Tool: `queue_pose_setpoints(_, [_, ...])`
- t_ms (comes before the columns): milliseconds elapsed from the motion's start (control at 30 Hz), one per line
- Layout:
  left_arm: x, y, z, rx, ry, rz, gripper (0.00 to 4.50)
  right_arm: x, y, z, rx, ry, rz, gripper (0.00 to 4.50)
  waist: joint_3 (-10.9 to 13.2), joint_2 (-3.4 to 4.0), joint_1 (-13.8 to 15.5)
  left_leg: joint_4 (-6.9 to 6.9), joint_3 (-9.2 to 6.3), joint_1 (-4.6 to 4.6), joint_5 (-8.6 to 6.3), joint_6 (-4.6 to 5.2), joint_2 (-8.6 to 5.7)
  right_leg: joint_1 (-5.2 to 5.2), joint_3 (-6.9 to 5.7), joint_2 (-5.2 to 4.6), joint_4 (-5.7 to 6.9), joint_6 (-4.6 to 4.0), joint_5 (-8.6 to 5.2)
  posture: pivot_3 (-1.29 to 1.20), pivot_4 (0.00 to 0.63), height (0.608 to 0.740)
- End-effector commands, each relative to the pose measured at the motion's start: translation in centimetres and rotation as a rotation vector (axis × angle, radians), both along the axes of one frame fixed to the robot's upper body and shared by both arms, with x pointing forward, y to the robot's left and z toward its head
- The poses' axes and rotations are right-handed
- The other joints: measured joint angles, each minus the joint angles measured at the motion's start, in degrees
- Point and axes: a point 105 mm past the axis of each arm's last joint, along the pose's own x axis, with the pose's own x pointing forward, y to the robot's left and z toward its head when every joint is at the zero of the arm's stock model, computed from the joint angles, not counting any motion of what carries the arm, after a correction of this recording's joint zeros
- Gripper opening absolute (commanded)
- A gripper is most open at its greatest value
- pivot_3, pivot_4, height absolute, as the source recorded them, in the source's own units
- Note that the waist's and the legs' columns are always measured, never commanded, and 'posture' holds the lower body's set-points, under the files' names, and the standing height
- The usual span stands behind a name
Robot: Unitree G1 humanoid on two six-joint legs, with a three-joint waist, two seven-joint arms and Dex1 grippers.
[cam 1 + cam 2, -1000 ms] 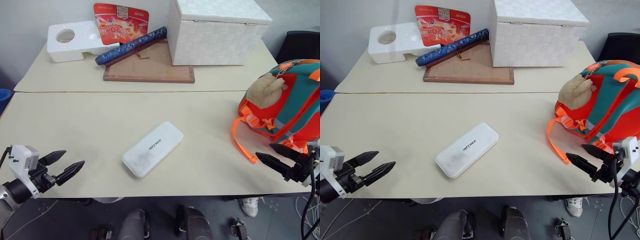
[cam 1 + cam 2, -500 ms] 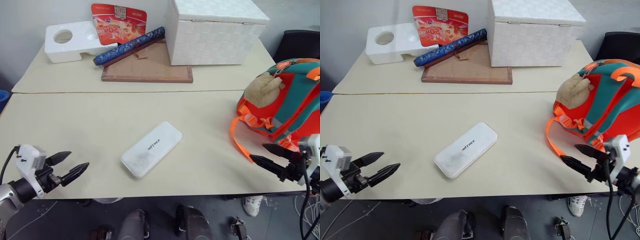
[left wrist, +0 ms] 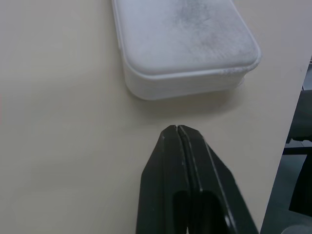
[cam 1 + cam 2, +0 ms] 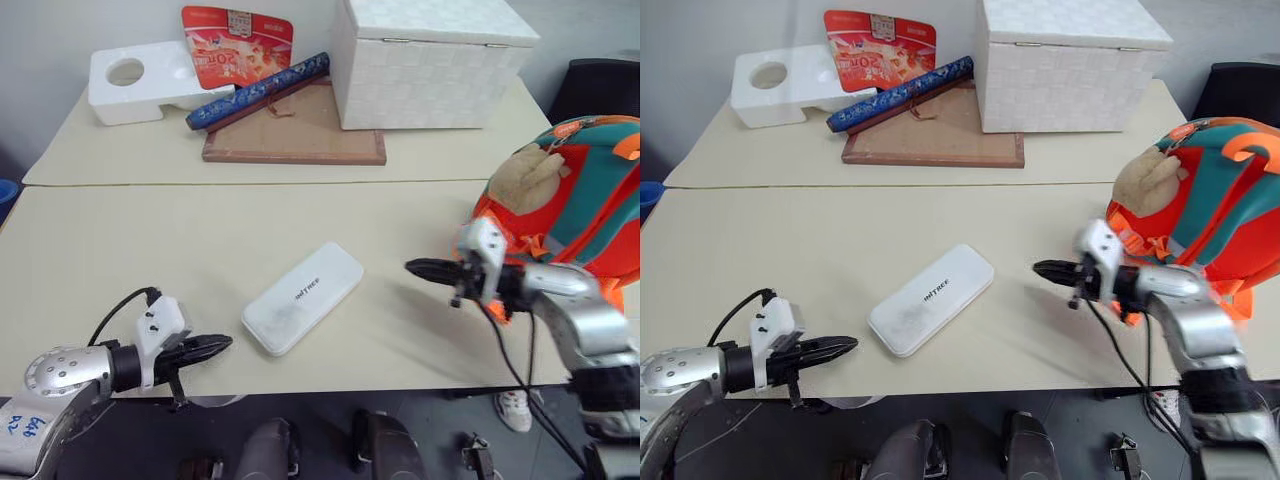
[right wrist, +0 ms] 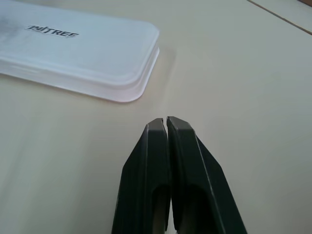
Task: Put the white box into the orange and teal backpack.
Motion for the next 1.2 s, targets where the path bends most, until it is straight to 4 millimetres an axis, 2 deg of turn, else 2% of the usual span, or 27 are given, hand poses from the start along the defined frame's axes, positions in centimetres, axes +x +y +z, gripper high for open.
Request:
queue_pose_setpoints(33, [-0.1, -0.6, 0.2, 0.017, -0.001, -0.054, 0.04, 1.5, 1.1, -0.2, -0.053, -0.035, -0.006, 0.0, 0.0, 0.0, -0.2, 0.02, 0.0, -0.01, 0.0, 0.0, 0.0, -0.01, 0.0, 0.01, 0.02, 0.0, 0.0, 0.0, 0.15, 0.74])
queue_pose_setpoints(233, [0.8, -1.3, 0.0, 0.031, -0.008, -0.086, 0.04, 3.5, 3.9, -1.6, -0.059, -0.046, 0.004, 0.0, 0.0, 0.0, -0.2, 0.13, 0.02, -0.05, 0.02, 0.02, -0.01, 0.0, -0.06, 0.02, 0.09, 0.01, 0.0, 0.0, 0.15, 0.74])
queue_pose_setpoints(400, [2.3, -1.4, 0.2, 0.021, -0.033, -0.074, 0.04, 2.6, 5.6, -2.0, -0.055, -0.04, 0.078, 0.0, 0.0, 0.0, -0.4, 0.16, 0.04, -0.04, 0.04, 0.05, -0.01, 0.0, -0.06, 0.03, 0.42, 0.02, 0.01, 0.0, 0.15, 0.74])
queue_pose_setpoints(567, [4.2, -0.9, 0.7, 0.005, -0.075, -0.014, 0.04, 0.6, 5.1, -1.9, -0.06, -0.028, 0.119, 0.0, 0.0, -0.02, -0.3, 0.21, 0.03, -0.04, 0.06, 0.07, -0.02, 0.01, -0.07, 0.01, 0.5, 0.03, 0.01, 0.0, 0.15, 0.74])
queue_pose_setpoints(800, [7.0, -1.5, 1.4, -0.059, -0.115, 0.021, 0.04, -4.0, 4.2, -2.0, -0.071, 0.023, 0.171, 0.0, 0.0, -0.02, 0.2, 0.23, 0.01, 0.0, 0.09, 0.04, -0.01, 0.02, -0.07, 0.02, 0.56, 0.05, 0.03, 0.0, 0.15, 0.74])
queue_pose_setpoints(900, [7.1, -1.4, 1.2, -0.04, -0.111, 0.011, 0.04, -4.4, 3.9, -2.2, -0.076, 0.038, 0.15, 0.0, 0.0, -0.03, -0.1, 0.23, 0.07, 0.03, 0.09, 0.03, -0.02, 0.02, -0.01, 0.02, 0.55, 0.07, 0.04, 0.0, 0.15, 0.74])
queue_pose_setpoints(1033, [7.1, 0.8, 1.2, -0.055, -0.033, 0.088, 0.04, -3.9, 2.8, -2.3, -0.097, 0.033, 0.091, 0.0, 0.0, -0.03, -0.2, 0.22, 0.1, 0.05, 0.09, 0.02, -0.01, -0.02, 0.02, 0.03, 0.54, 0.07, 0.04, 0.0, 0.15, 0.74])
queue_pose_setpoints(1067, [7.0, 1.3, 1.4, -0.082, 0.006, 0.111, 0.33, -3.7, 2.5, -2.2, -0.101, 0.028, 0.077, 0.0, 0.0, -0.03, -0.1, 0.22, 0.09, 0.04, 0.09, 0.02, -0.01, -0.02, 0.02, 0.03, 0.55, 0.07, 0.03, 0.0, 0.15, 0.74])
queue_pose_setpoints(1133, [7.0, 2.6, 1.5, -0.128, 0.104, 0.177, 0.6, -3.3, 1.9, -1.9, -0.11, 0.02, 0.058, 0.0, 0.0, -0.03, -0.1, 0.23, 0.09, 0.03, 0.09, 0.02, -0.01, -0.02, 0.02, 0.02, 0.55, 0.07, 0.03, 0.0, 0.15, 0.74])
queue_pose_setpoints(1200, [7.1, 3.7, 1.2, -0.133, 0.188, 0.24, 1.2, -3.4, 1.5, -1.9, -0.123, 0.021, 0.064, 0.0, 0.0, -0.03, 0.0, 0.23, 0.1, 0.03, 0.09, 0.03, -0.01, -0.02, 0.03, 0.02, 0.55, 0.07, 0.03, 0.0, 0.15, 0.74])
